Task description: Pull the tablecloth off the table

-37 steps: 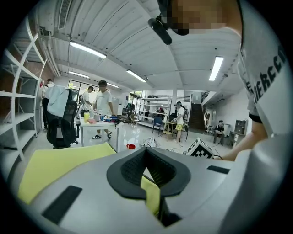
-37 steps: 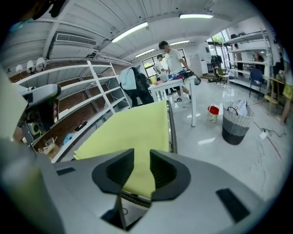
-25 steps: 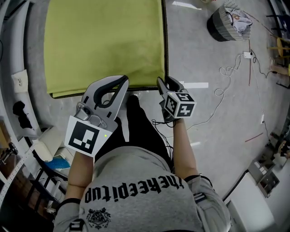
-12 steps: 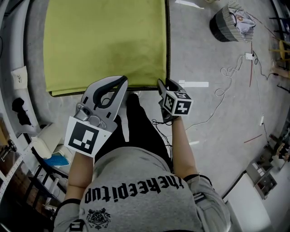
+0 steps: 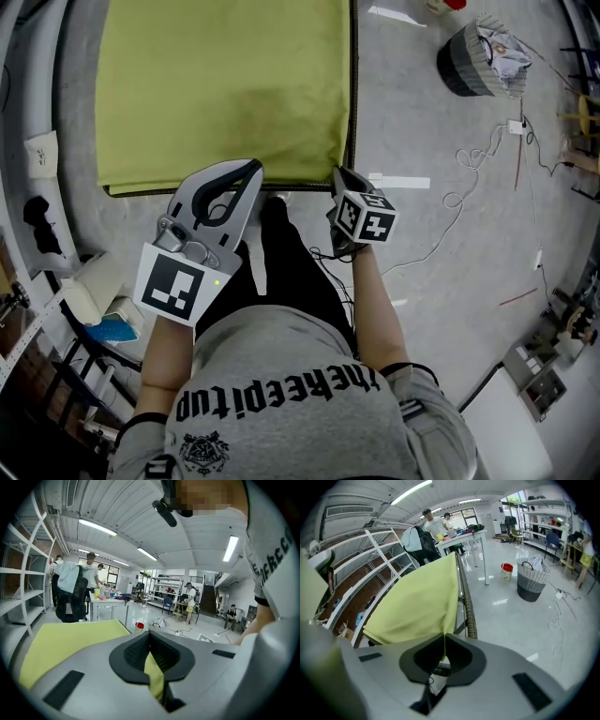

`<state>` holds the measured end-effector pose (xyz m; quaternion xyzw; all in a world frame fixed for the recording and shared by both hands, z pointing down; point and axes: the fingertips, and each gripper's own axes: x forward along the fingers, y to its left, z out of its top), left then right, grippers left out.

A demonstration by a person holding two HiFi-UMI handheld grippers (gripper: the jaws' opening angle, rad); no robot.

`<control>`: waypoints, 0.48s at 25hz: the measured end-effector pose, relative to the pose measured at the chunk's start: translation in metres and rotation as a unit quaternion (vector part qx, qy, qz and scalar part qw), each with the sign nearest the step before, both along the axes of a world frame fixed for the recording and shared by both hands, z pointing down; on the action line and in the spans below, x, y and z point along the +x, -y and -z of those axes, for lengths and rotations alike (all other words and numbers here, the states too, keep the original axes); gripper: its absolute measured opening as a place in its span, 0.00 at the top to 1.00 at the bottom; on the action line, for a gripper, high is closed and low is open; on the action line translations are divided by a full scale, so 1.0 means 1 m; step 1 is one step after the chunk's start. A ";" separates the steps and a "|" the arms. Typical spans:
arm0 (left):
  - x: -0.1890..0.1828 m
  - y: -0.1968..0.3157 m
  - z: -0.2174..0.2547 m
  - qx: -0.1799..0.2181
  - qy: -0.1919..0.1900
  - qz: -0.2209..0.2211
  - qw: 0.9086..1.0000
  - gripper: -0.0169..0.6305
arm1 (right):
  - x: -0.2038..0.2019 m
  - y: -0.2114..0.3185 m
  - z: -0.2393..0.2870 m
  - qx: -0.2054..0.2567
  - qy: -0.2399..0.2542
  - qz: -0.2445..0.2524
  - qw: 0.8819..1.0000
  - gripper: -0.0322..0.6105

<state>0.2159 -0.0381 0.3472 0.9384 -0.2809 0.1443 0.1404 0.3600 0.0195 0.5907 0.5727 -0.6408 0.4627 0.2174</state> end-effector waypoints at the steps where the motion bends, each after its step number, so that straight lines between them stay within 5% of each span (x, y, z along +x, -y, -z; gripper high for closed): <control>1: -0.001 0.001 0.000 0.001 -0.001 0.004 1.000 0.95 | 0.000 0.001 0.001 0.002 0.000 -0.001 1.000 0.92; 12: -0.032 -0.001 0.017 0.026 -0.008 0.047 0.999 0.95 | -0.018 0.021 0.044 0.060 0.006 0.012 0.998 0.92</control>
